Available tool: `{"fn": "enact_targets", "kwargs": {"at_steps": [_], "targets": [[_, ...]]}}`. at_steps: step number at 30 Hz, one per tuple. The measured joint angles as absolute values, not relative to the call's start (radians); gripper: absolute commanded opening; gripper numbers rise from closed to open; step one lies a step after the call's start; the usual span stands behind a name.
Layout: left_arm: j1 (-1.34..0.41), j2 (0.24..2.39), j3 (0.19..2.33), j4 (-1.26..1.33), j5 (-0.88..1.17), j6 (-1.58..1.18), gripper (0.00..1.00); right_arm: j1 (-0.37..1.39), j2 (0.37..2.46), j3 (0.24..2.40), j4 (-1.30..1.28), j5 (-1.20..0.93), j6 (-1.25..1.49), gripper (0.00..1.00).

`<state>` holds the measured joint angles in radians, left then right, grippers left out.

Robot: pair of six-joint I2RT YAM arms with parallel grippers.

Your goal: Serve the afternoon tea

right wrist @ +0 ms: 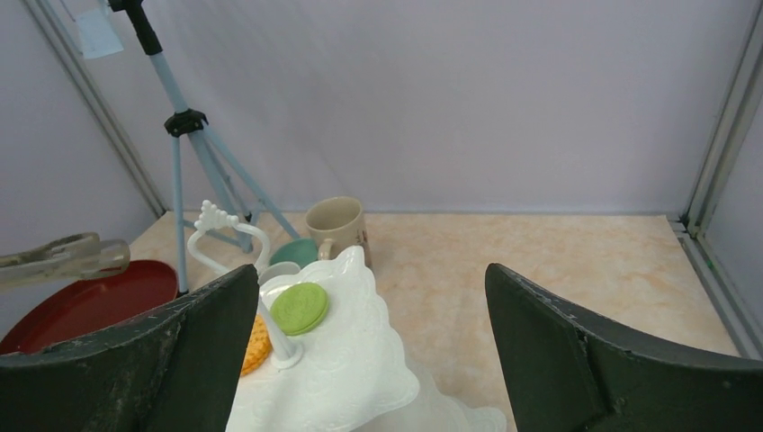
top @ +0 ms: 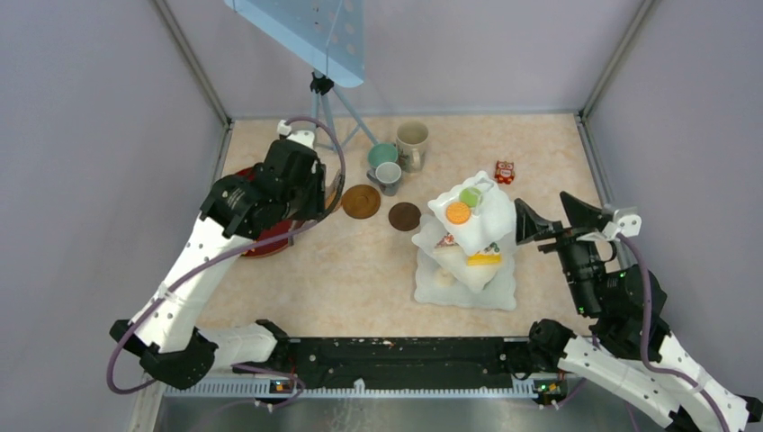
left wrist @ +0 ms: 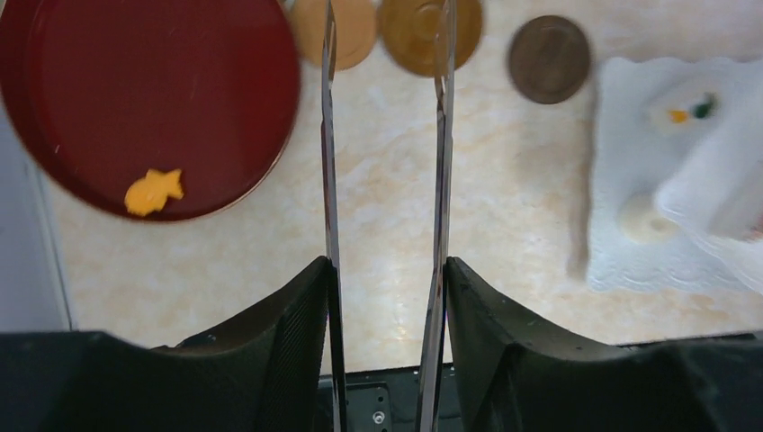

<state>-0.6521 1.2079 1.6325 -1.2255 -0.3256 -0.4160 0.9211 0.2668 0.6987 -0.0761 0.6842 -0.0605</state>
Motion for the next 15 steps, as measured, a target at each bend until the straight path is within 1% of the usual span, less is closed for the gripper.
{"fn": "enact_targets", "kwargs": {"at_steps": [3, 8, 11, 15], "targets": [[-0.506, 1.204, 1.527, -1.225, -0.298, -0.420, 0.50, 0.921, 0.266, 0.693, -0.081, 0.661, -0.041, 0.94], [-0.162, 1.202, 1.368, -1.219, -0.234, -0.398, 0.51, 0.921, 0.263, 0.693, -0.085, 0.633, -0.030, 0.94], [-0.088, 1.201, 1.322, -1.227, -0.205, -0.400, 0.51, 0.921, 0.262, 0.693, -0.088, 0.626, -0.030, 0.94], [-0.049, 1.200, 1.299, -1.243, -0.184, -0.425, 0.53, 0.921, 0.254, 0.693, -0.094, 0.622, -0.030, 0.94]]}}
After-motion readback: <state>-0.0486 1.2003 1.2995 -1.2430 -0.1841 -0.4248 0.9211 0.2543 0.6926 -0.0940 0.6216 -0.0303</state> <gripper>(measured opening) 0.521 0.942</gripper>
